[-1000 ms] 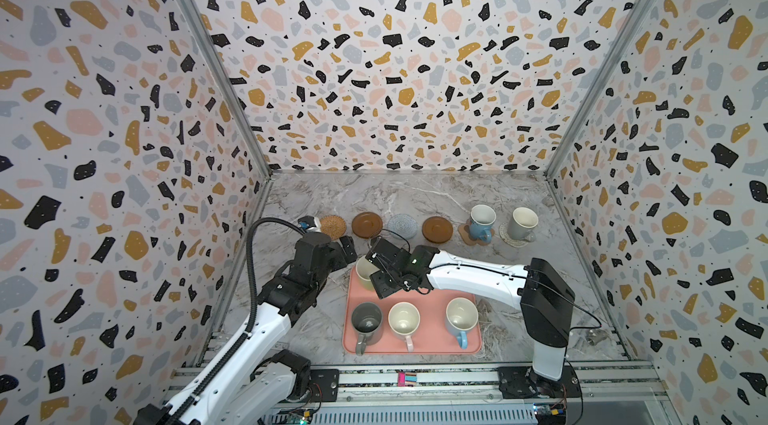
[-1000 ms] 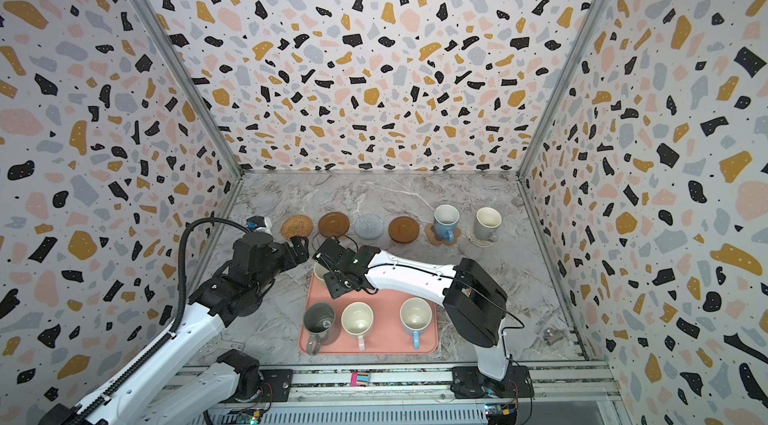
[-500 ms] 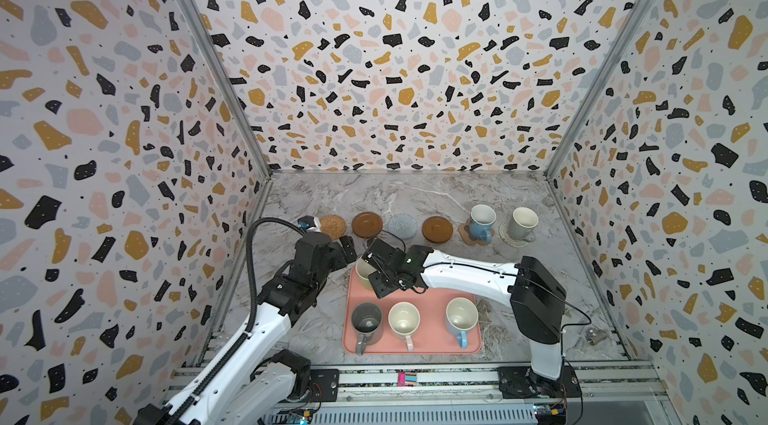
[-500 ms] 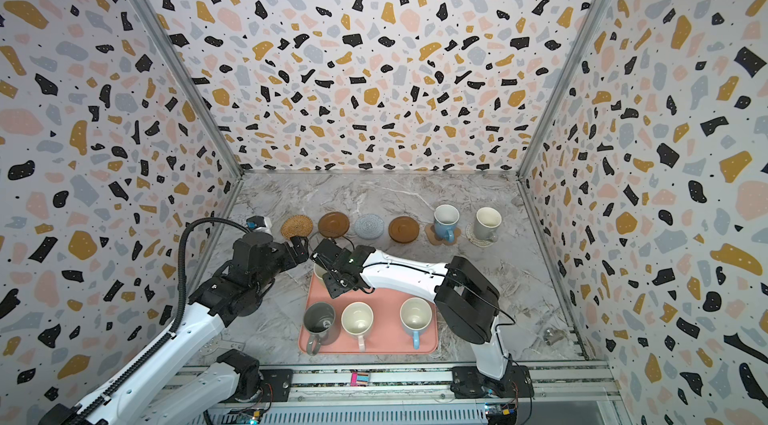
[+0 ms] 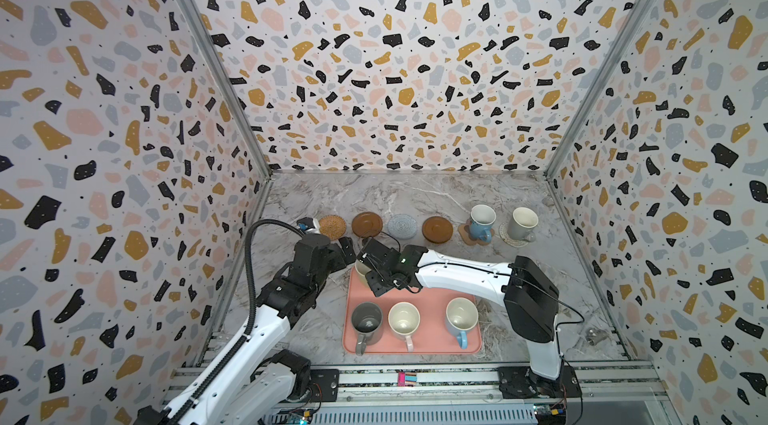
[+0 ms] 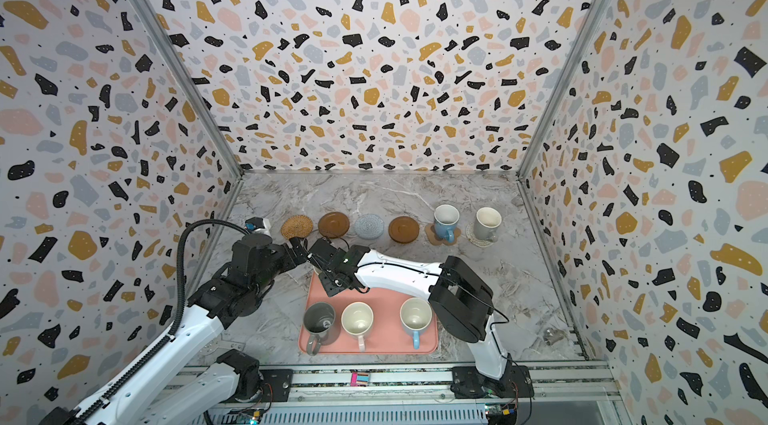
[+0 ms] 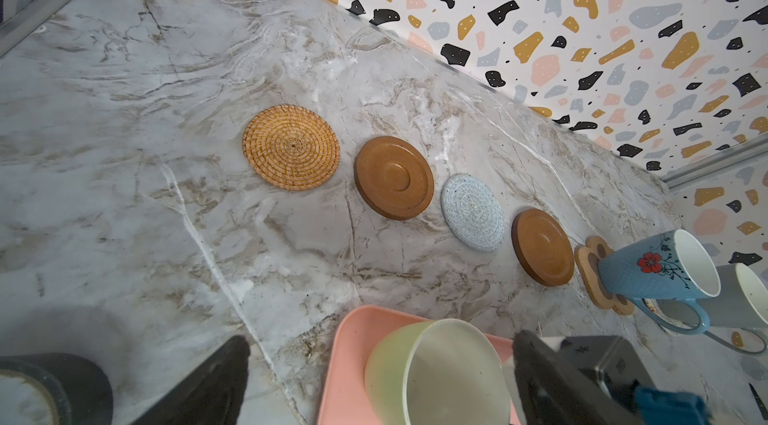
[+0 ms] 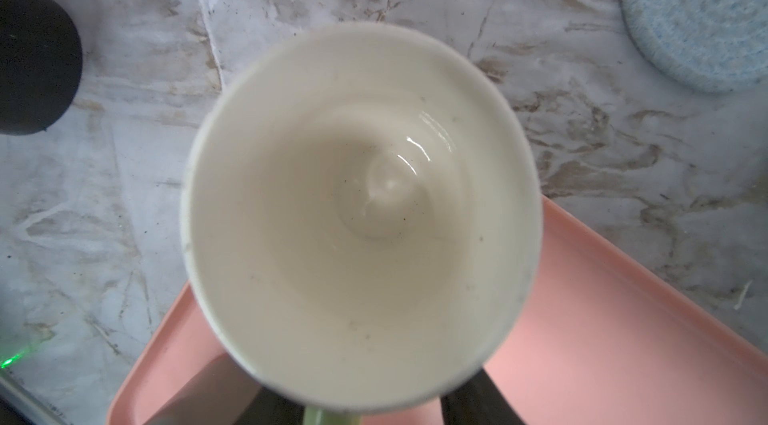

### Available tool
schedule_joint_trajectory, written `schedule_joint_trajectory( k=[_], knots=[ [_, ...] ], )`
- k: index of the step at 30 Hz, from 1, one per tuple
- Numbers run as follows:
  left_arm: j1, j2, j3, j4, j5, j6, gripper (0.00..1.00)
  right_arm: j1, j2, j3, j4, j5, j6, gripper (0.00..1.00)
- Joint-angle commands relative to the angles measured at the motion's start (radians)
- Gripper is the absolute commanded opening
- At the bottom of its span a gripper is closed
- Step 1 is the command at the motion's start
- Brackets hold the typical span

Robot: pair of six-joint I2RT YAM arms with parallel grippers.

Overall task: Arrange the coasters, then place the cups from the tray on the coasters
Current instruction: 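Close right gripper on the pale green mug's rim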

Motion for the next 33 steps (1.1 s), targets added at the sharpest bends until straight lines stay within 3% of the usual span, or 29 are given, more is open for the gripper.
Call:
schedule_joint_trajectory(
  k=[1, 20, 33],
  knots=[
    [-0.002, -0.017, -0.013, 0.013, -0.015, -0.005, 1.00, 0.002, 0.002, 0.031, -0.037, 0.036, -0.002, 0.45],
    [0.000, -0.029, -0.013, 0.002, -0.031, -0.008, 1.00, 0.002, 0.032, 0.038, -0.028, 0.043, -0.006, 0.34],
    [0.000, -0.029, -0.006, -0.004, -0.031, -0.004, 0.99, 0.001, 0.038, 0.054, -0.020, 0.054, -0.020, 0.21]
  ],
)
